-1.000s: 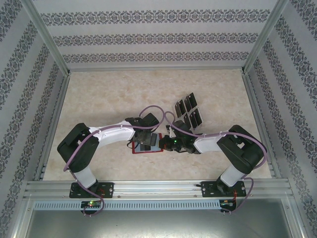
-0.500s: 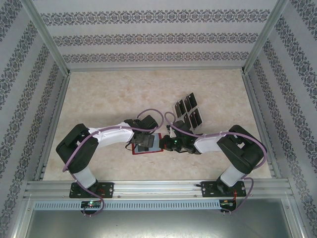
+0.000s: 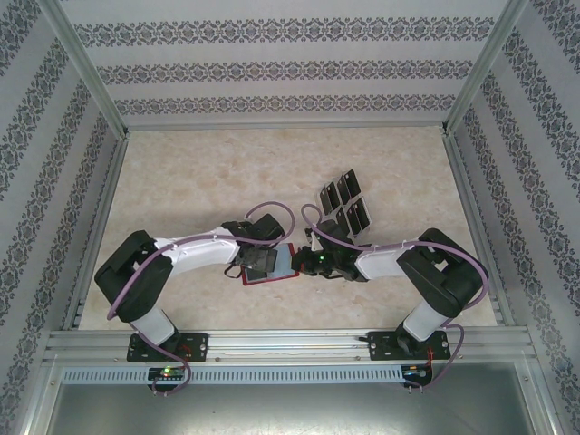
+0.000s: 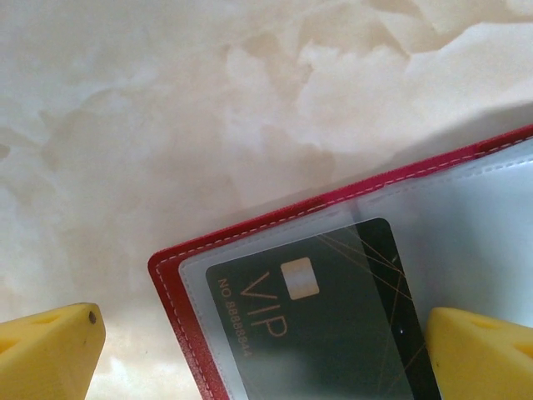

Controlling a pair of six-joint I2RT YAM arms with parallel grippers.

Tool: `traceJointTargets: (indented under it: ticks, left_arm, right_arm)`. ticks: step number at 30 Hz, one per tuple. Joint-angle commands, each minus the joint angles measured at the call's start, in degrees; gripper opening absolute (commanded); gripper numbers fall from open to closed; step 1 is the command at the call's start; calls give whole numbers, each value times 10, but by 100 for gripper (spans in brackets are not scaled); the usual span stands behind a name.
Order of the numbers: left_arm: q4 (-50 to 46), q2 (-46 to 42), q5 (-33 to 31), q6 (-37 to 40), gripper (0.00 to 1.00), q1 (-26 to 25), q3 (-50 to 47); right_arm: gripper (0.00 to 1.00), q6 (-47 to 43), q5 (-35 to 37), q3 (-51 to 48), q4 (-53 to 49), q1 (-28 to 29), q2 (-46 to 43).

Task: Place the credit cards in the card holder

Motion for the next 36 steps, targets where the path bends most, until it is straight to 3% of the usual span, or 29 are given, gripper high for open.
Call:
traceJointTargets:
  ticks: [1,18,29,36]
  left_arm:
    - [-37,-19,-20,-1,99,2,-12]
    - [-33,-69,-20,5,100,13,-11]
    - [-36,-158,-12,-11,100,39,-83]
    - [-7,-168,-2,-27,100,48,-146]
  right_arm:
    - [0,-4,18,-7,-19,-8,5]
    - [0,-18,0,23,-63,-11,-25]
    - [23,-46,1,74,-149,-9,-73]
    - [29,-45,2,91,-158,5,-47]
